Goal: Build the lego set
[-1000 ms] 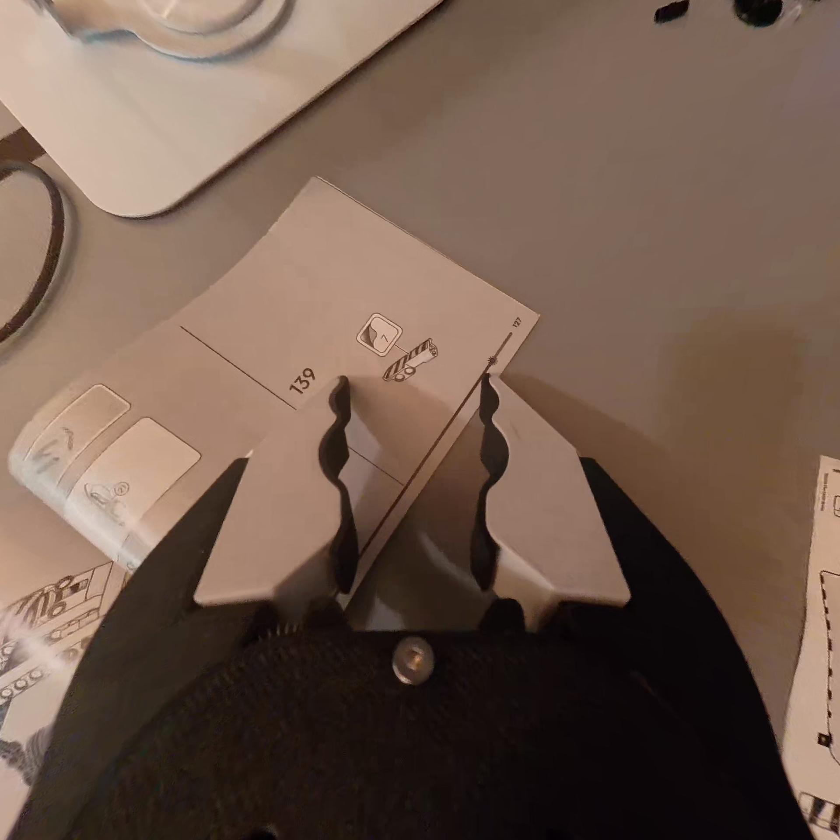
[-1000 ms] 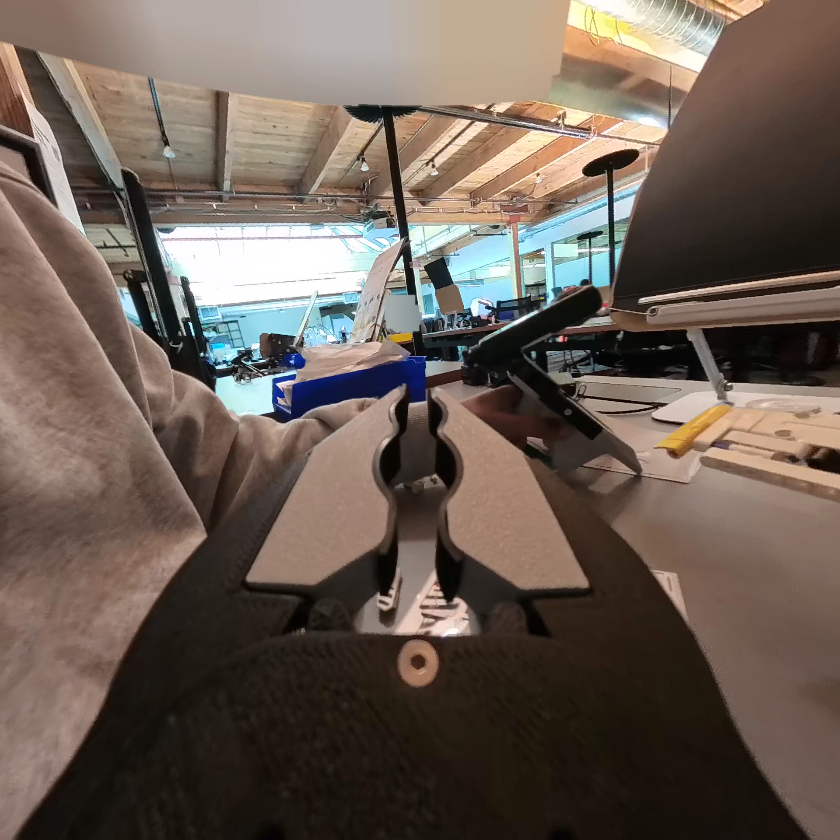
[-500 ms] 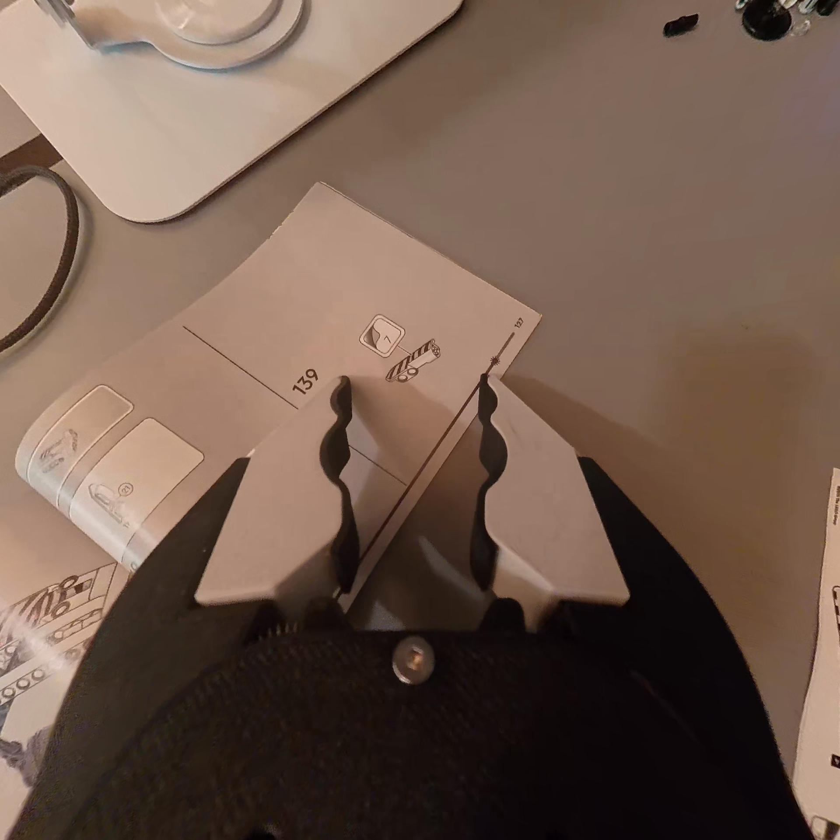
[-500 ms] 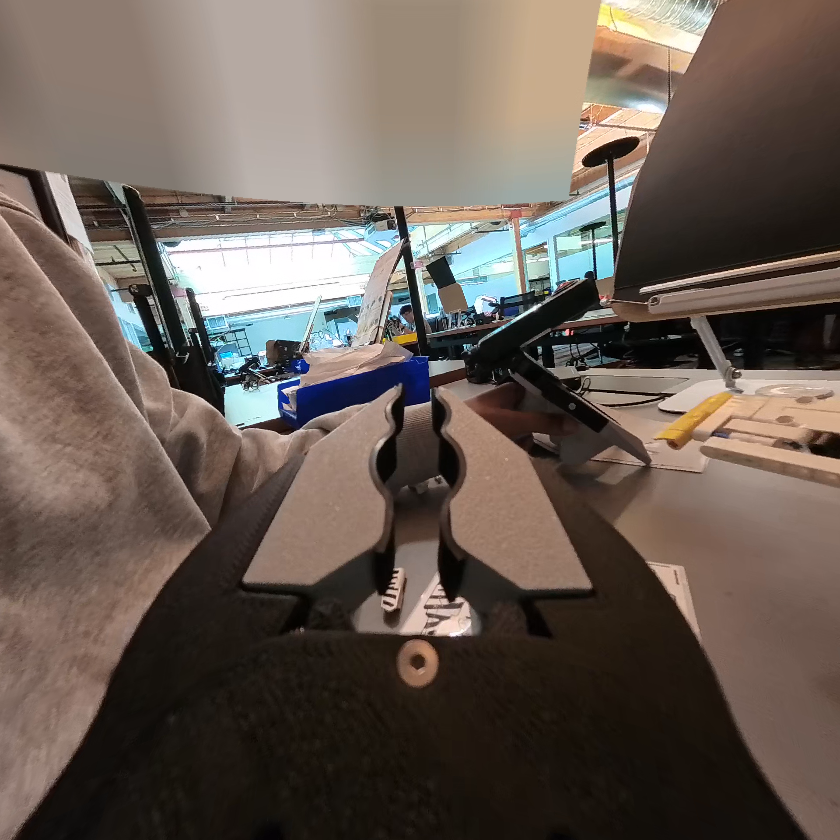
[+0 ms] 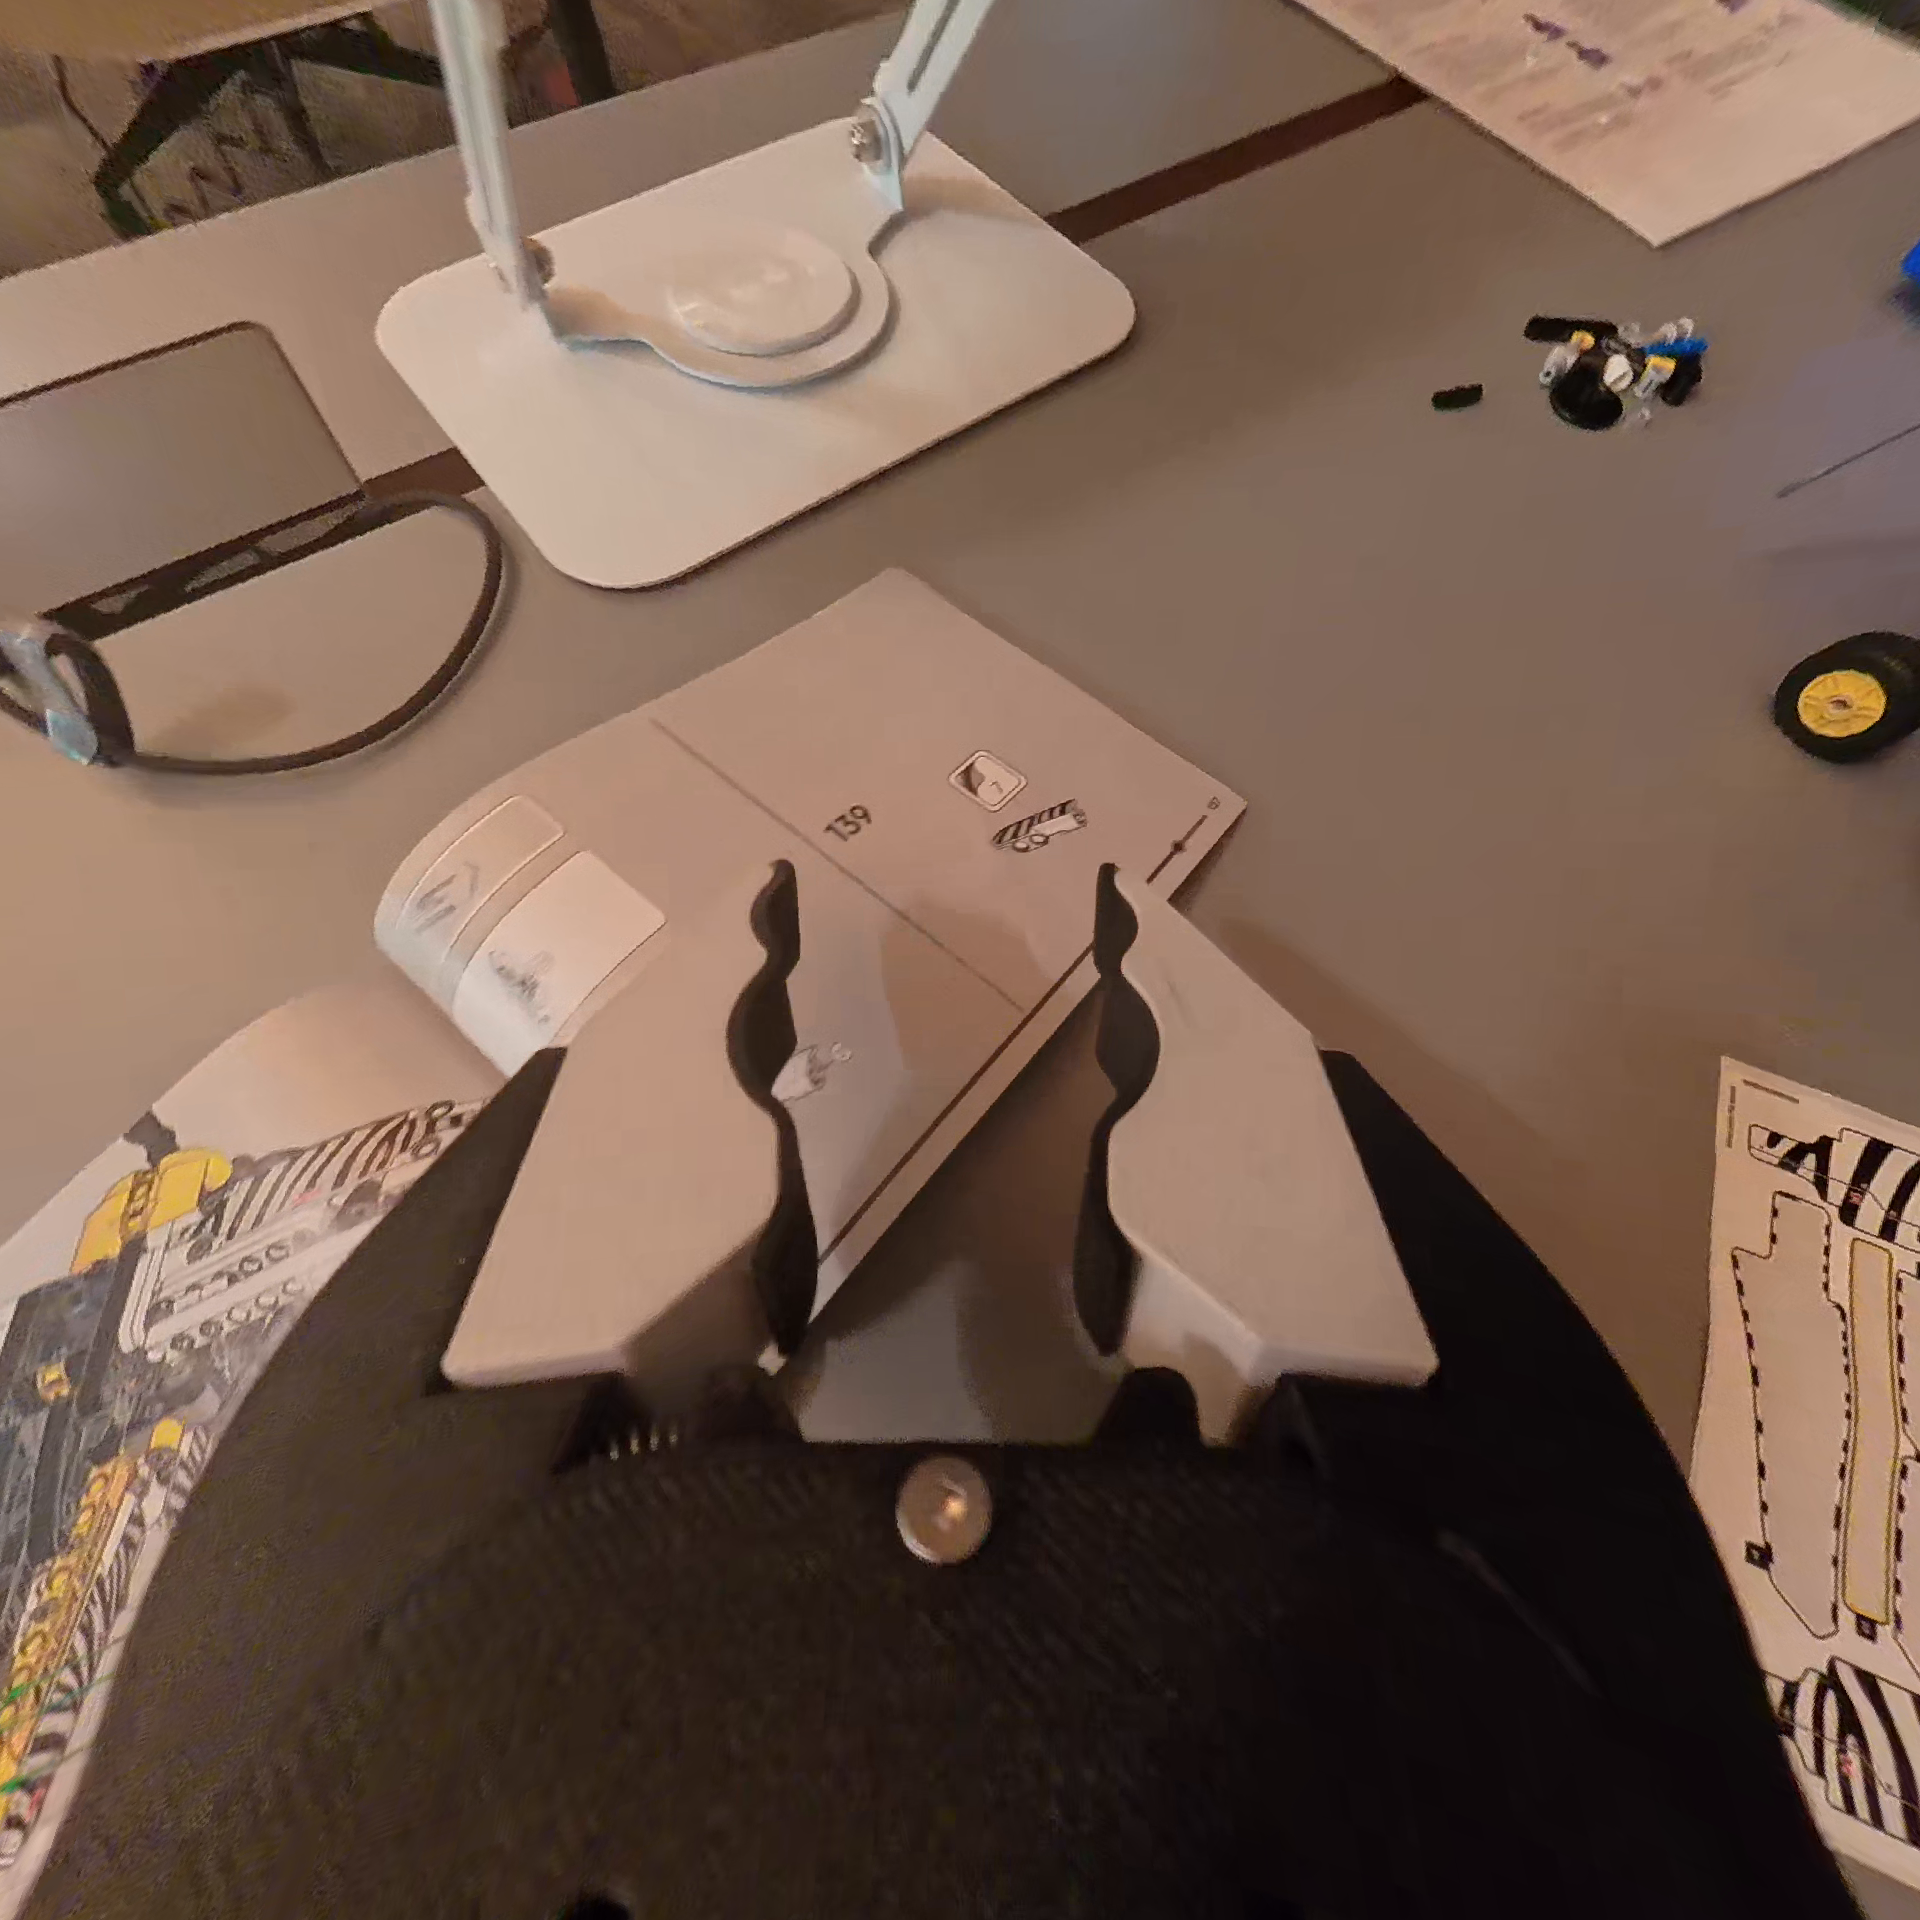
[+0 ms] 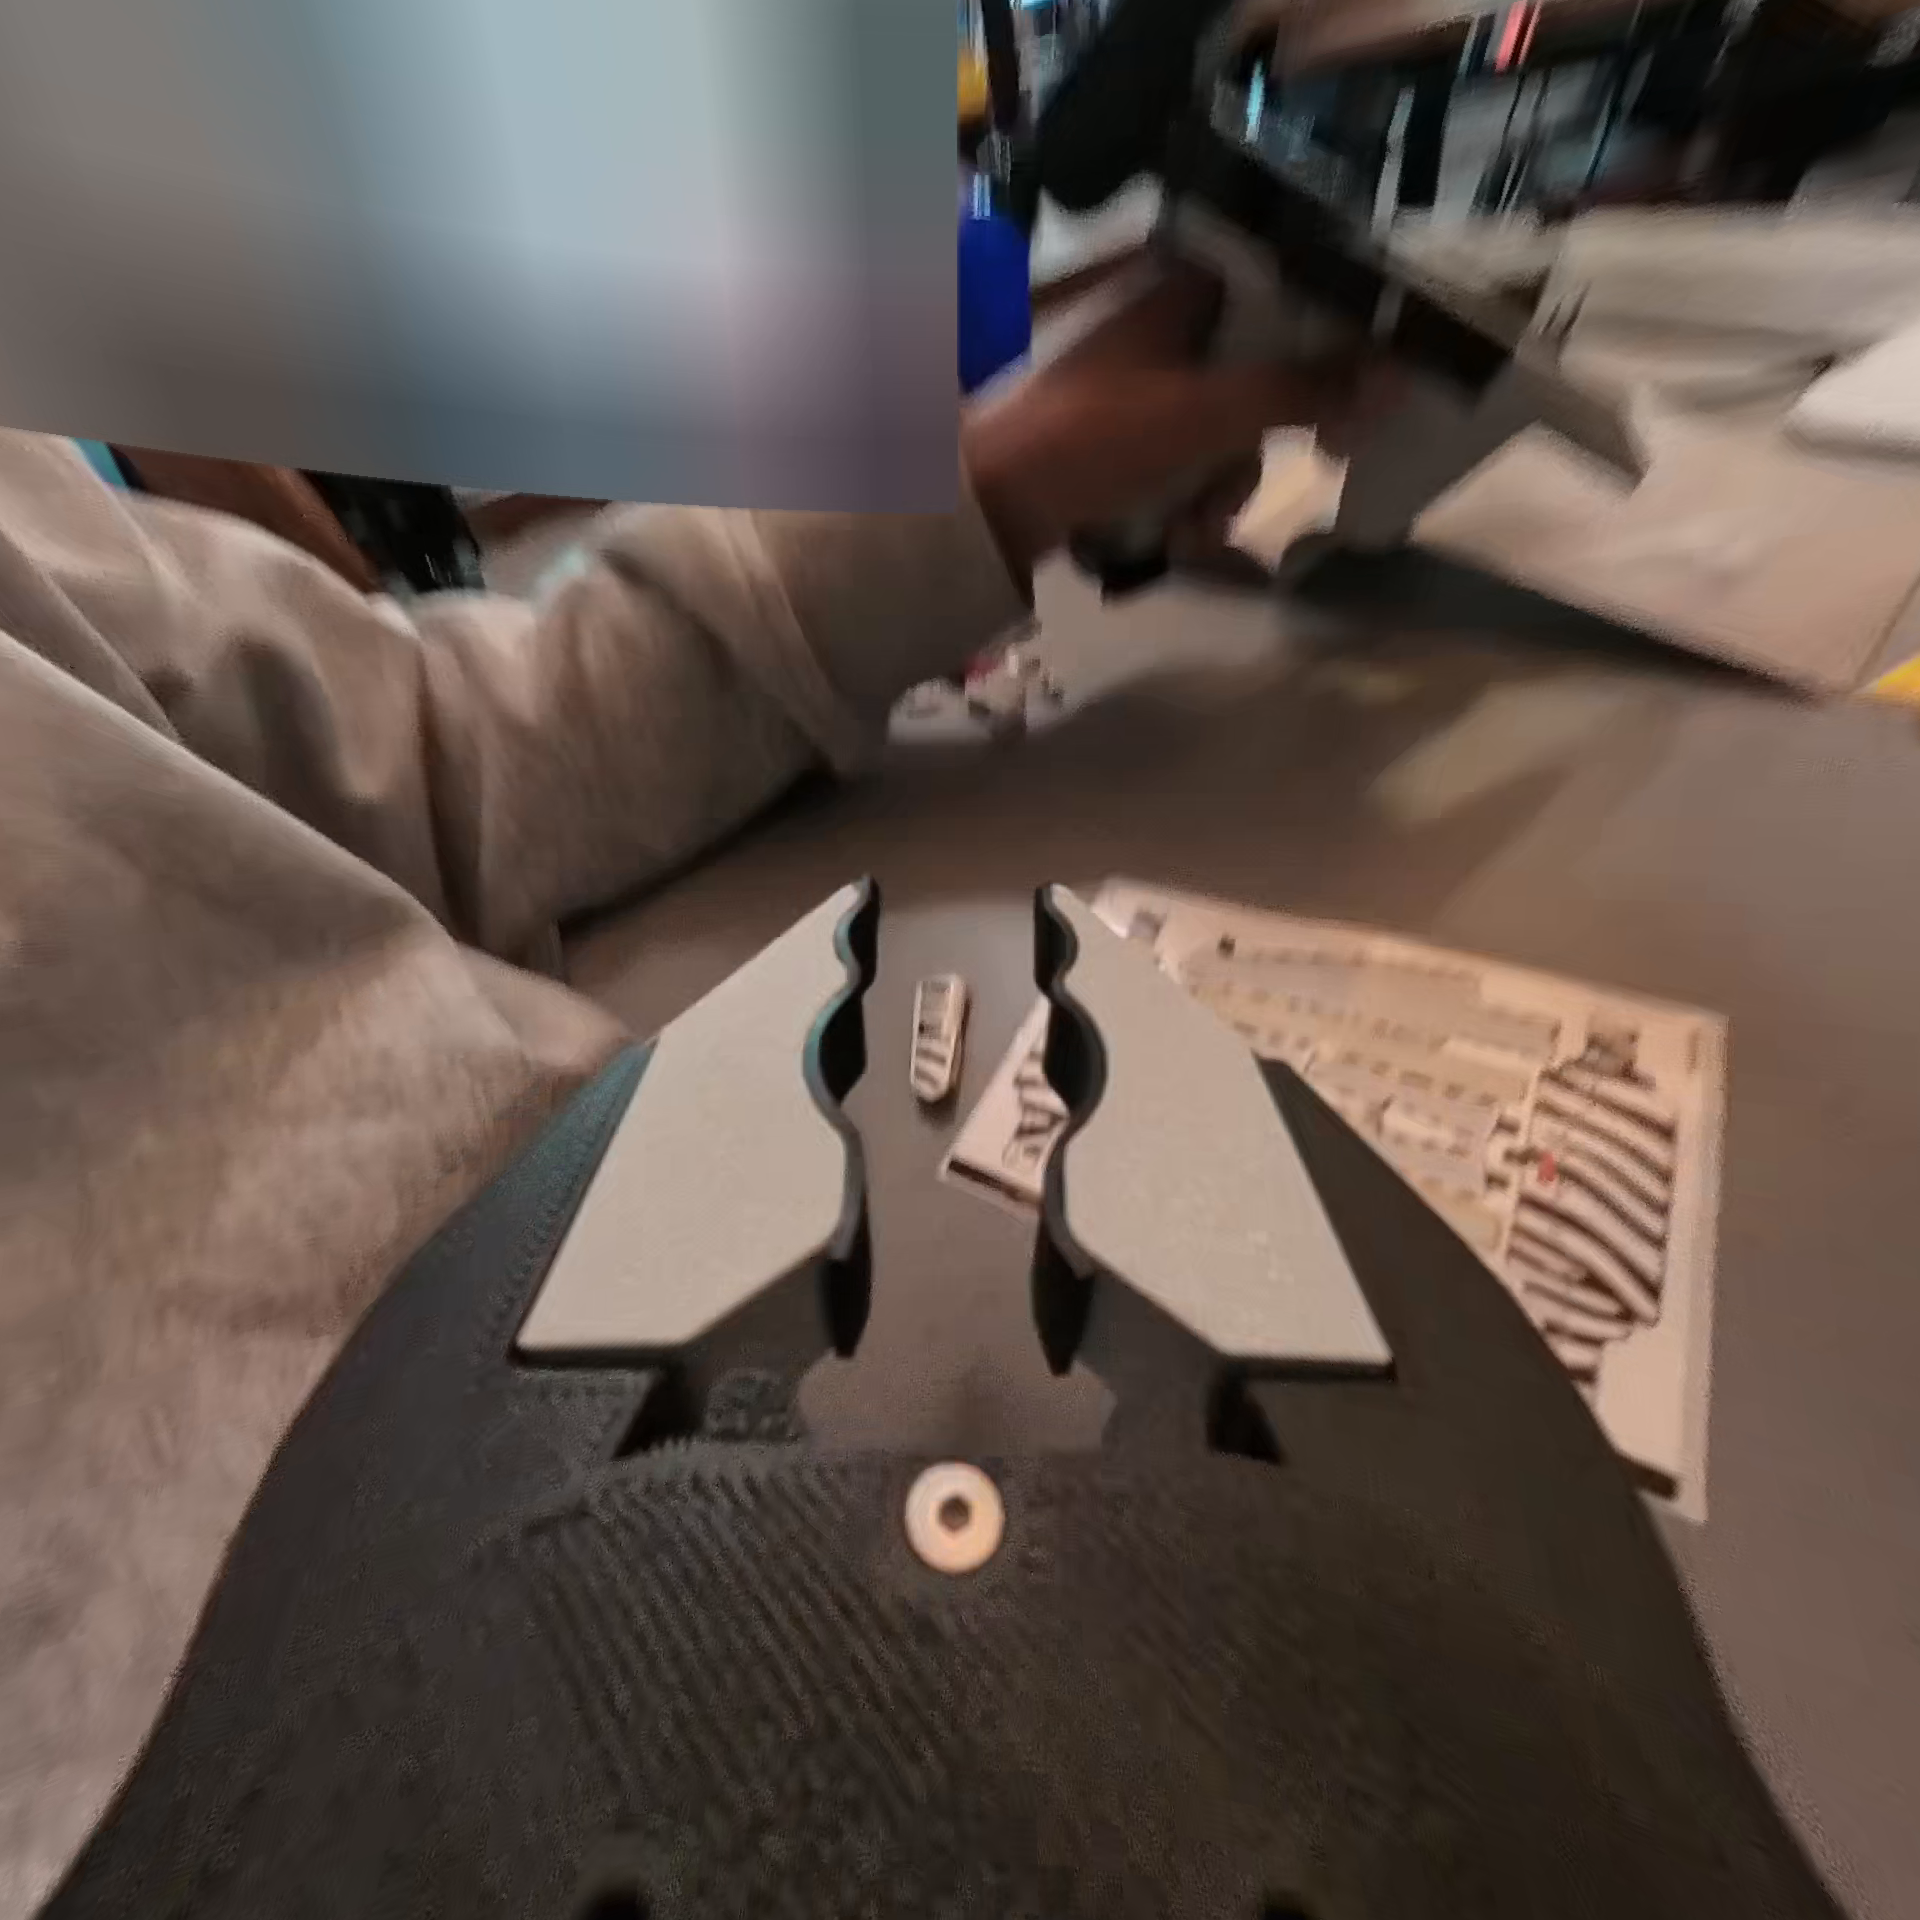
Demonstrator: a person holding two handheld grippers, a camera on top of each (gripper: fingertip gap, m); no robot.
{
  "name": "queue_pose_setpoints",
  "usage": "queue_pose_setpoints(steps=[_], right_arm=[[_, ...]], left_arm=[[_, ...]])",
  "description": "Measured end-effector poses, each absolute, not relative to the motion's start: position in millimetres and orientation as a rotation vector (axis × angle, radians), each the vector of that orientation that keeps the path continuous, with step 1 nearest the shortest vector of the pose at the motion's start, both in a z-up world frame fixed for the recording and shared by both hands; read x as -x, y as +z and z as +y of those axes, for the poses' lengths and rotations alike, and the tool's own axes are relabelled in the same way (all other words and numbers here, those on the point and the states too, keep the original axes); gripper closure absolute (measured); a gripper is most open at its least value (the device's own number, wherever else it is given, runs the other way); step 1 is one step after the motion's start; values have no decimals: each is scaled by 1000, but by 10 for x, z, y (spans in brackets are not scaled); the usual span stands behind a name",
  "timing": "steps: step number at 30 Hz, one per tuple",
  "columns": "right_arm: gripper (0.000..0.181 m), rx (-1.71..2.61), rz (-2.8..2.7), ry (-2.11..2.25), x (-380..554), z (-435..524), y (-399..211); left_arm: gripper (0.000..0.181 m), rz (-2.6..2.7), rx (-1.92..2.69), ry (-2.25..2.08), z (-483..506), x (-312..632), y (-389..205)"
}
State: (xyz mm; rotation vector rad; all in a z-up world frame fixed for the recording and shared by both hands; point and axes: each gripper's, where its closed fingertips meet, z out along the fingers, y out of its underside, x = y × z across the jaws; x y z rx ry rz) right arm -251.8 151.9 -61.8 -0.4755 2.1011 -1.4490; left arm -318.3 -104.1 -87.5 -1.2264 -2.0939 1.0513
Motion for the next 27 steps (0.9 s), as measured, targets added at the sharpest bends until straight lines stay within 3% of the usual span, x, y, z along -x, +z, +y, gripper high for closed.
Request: queue_pose_setpoints(steps=[17,27], right_arm=[[155,619,2293,-1050,2207,1703,-1126],[162,698,2219,-1123,2067,1679,-972]], left_arm=[[124,-2063,1135,1057,-1093,3043,-820],[124,-2048,1138,1056,-1081,3038,-810]])
